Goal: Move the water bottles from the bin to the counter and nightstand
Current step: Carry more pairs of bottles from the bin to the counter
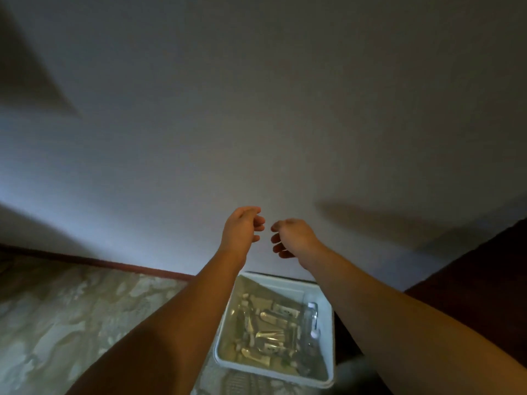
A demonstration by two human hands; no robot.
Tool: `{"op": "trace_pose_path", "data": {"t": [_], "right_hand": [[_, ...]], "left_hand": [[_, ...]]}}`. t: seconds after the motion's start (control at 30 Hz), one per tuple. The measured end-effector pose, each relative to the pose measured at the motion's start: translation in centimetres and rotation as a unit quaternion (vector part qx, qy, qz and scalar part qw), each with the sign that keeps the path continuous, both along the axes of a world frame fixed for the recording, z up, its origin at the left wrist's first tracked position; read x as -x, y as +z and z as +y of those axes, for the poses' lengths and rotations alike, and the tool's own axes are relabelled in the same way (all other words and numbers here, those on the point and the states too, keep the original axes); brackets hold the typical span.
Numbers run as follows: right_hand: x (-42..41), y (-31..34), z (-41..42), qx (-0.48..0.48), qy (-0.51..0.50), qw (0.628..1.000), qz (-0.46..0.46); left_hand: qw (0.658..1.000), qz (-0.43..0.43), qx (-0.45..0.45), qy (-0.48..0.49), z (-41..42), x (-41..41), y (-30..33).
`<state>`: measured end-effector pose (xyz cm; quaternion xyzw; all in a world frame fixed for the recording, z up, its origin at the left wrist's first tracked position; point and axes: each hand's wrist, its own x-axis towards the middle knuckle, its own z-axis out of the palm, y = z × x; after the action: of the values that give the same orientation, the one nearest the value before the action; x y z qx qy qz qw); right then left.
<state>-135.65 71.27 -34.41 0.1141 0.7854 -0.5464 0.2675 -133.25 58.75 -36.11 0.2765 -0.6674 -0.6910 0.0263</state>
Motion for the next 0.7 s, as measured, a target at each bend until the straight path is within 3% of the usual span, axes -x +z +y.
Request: {"op": "trace_pose_path", "data": {"t": [0.23, 0.57, 0.7], "right_hand": [[1.5, -15.9, -2.1, -0.008, -0.068, 0.997, -0.031], [-0.8, -50.8, -1.2, -0.010, -0.061, 0.997, -0.039], [-1.4, -62.0, -1.3, 0.020, -0.037, 0.998, -0.051]], "left_hand": [[0.996, -0.035, -0.004, -0.078, -0.8, 2.2, -15.9], [0.980, -0.107, 0.075, -0.150, 2.2, 2.5, -51.0], [0.965, -0.160, 0.123, -0.166, 1.8, 2.6, -61.4]]}}
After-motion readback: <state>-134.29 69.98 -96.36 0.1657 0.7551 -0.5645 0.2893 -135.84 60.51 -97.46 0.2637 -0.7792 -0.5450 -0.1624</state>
